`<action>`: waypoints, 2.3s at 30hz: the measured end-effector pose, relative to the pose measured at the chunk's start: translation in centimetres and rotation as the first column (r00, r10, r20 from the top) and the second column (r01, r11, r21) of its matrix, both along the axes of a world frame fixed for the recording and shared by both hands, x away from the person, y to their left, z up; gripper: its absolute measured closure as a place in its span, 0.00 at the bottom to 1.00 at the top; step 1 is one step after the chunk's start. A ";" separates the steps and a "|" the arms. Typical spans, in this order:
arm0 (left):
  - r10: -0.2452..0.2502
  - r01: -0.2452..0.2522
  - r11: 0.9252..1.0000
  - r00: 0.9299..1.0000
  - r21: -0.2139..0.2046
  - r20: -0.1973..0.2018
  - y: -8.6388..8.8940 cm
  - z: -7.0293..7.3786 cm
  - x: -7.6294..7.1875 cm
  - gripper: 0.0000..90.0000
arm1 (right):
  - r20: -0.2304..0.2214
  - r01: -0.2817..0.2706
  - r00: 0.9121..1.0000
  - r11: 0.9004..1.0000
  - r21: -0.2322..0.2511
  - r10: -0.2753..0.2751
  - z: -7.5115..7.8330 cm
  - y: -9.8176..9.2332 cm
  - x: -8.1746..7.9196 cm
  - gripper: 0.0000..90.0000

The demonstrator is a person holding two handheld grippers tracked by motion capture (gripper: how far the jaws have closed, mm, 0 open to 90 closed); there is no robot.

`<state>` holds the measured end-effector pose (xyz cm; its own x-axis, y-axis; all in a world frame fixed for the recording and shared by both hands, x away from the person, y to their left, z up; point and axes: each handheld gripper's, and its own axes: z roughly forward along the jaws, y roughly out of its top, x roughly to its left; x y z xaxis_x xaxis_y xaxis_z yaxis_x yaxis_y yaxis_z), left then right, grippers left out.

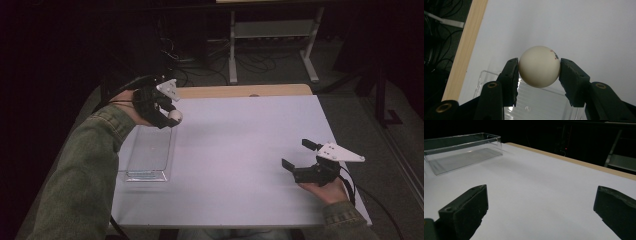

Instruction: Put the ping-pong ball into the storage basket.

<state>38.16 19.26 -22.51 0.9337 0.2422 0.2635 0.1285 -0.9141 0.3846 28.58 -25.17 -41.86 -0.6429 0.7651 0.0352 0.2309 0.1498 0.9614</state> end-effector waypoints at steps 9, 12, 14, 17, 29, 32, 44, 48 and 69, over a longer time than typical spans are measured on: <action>0.014 -0.013 1.000 1.000 0.028 -0.017 1.3 -0.4 -0.7 0.56 | -0.003 -0.003 1.000 1.000 -0.005 0.003 0.0 0.1 0.0 0.00; 0.012 -0.012 0.999 1.000 0.037 -0.022 1.5 -0.6 -0.9 0.56 | -0.007 -0.003 1.000 1.000 -0.005 0.003 -0.1 0.1 0.0 0.00; 0.011 -0.010 0.999 1.000 0.052 -0.028 1.6 -0.8 -1.1 0.56 | -0.009 -0.003 1.000 1.000 -0.006 0.003 -0.1 0.1 0.0 0.00; 0.017 -0.015 0.998 0.999 0.055 -0.035 2.0 -1.0 -1.3 0.56 | -0.010 -0.004 1.000 1.000 -0.007 0.003 -0.1 0.1 0.1 0.00; 0.002 0.005 0.996 0.997 0.086 -0.082 2.9 -1.5 -2.4 0.56 | -0.012 -0.008 1.000 1.000 -0.013 0.008 -0.1 0.2 0.1 0.00; 0.003 0.005 0.996 0.996 0.089 -0.086 3.2 -1.6 -2.6 0.56 | -0.011 -0.012 1.000 1.000 -0.015 0.011 -0.1 0.2 0.1 0.00; 0.022 -0.010 0.994 0.994 0.111 -0.103 4.3 -1.9 -3.2 0.56 | -0.008 -0.006 1.000 1.000 -0.016 0.006 -0.1 0.2 0.1 0.00; 0.025 -0.013 0.994 0.994 0.110 -0.105 4.4 -2.0 -3.3 0.56 | -0.008 -0.007 1.000 1.000 -0.018 0.006 -0.1 0.2 0.1 0.00; 0.010 0.006 0.993 0.991 0.121 -0.130 3.8 -4.1 -2.9 0.56 | -0.010 -0.011 1.000 1.000 -0.022 0.011 -0.1 0.3 0.0 0.00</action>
<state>35.29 23.07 -26.64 0.9615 0.2183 0.1669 0.1726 -0.9523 0.2515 28.62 -24.92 -41.94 -0.6510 0.7586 0.0252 0.2390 0.1733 0.9554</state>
